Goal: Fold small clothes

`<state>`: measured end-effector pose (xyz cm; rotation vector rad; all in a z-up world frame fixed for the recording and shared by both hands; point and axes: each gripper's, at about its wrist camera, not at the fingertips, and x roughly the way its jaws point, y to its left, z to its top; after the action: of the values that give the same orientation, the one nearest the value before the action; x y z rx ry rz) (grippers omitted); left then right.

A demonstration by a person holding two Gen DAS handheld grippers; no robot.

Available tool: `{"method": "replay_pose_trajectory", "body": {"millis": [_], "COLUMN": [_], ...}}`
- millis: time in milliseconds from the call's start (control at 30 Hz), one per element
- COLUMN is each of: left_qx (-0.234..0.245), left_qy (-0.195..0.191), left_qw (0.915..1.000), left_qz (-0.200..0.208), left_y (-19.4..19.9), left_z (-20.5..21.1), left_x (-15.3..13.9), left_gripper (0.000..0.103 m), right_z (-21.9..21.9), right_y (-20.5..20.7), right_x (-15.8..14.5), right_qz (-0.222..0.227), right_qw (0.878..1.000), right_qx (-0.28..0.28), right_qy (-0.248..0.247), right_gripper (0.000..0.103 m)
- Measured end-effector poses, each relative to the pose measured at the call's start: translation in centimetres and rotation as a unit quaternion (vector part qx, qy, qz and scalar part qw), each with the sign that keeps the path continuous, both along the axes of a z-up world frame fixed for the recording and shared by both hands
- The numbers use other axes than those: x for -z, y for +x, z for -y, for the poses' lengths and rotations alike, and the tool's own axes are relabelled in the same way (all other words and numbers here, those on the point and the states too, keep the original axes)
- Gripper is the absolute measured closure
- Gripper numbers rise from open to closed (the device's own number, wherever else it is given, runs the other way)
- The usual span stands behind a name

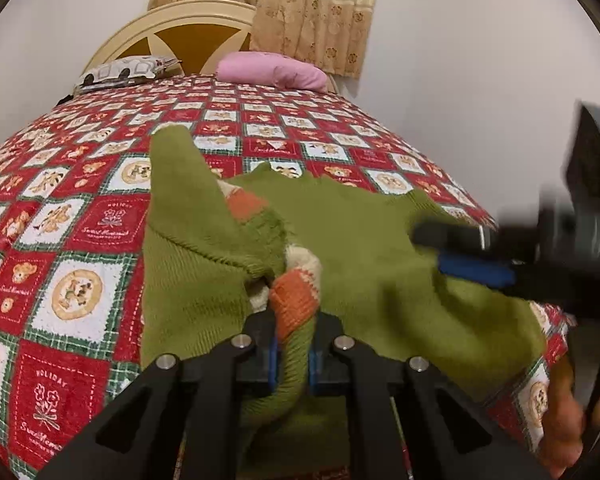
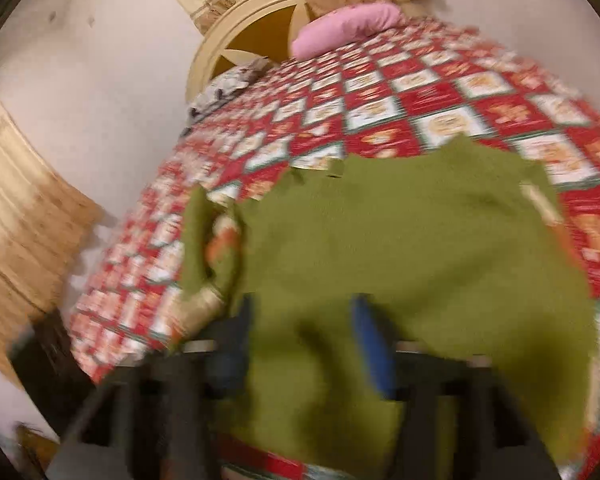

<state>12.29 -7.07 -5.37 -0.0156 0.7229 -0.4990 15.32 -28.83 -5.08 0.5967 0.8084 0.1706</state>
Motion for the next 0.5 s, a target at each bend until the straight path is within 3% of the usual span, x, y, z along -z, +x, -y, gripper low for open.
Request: {"method": "replay_pose_trajectory", "body": {"millis": [167,267,367,500], "left_qx": [-0.002,-0.004,-0.003,-0.002], "left_qy": [-0.005,-0.020,-0.025,-0.028], "left_qw": [1.0000,0.9998,0.9997,0.9996], "left_qz": [0.004,0.000,-0.001,-0.002], "left_y": [-0.3,-0.4,-0.6,-0.8], "left_z": [0.3,0.0,-0.1,0.0], "left_x": [0.1,0.2,0.2,0.2], "left_gripper": [0.093,0.093,0.093,0.093], "right_z": [-2.2,-4.4,-6.7,-9.4], "right_y": [6.9,10.5,12.9,14.7], "right_x": [1.3,3.2,3.7,2.6], "right_qz": [-0.047,-0.084,-0.098,-0.073], "right_qw": [0.993,0.981,0.977,0.972], "right_qx": [-0.087,-0.143,-0.178,-0.222], "right_qy": [0.066,0.097,0.071,0.022], "right_gripper": [0.032,0.032,0.028,0.028]}}
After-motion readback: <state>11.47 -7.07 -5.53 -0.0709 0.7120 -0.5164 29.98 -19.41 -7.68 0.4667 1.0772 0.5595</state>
